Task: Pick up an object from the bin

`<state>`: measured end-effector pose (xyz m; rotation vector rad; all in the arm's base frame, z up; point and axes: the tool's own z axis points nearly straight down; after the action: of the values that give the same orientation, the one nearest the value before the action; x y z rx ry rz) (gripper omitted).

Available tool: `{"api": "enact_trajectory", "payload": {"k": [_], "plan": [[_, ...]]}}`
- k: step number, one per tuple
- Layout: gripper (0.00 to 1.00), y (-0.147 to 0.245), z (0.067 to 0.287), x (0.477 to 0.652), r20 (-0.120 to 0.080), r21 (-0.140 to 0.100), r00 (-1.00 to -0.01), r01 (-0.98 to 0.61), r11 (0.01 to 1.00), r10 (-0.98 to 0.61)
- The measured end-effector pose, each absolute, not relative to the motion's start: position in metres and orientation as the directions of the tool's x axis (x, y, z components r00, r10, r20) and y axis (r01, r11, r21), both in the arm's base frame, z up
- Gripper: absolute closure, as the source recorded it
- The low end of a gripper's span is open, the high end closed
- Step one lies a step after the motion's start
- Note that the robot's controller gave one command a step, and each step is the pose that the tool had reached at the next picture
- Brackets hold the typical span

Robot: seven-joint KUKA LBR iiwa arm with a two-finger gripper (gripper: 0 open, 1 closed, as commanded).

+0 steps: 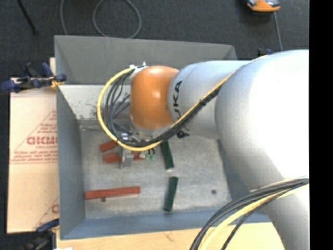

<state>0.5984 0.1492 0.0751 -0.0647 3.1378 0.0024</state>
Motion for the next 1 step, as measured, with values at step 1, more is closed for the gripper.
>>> {"api": "enact_trajectory", "payload": {"k": [1], "plan": [[1.0,0.16,0.1633,0.5926,-0.011,0.003,-0.999,-0.048,0.999,-0.048]]}}
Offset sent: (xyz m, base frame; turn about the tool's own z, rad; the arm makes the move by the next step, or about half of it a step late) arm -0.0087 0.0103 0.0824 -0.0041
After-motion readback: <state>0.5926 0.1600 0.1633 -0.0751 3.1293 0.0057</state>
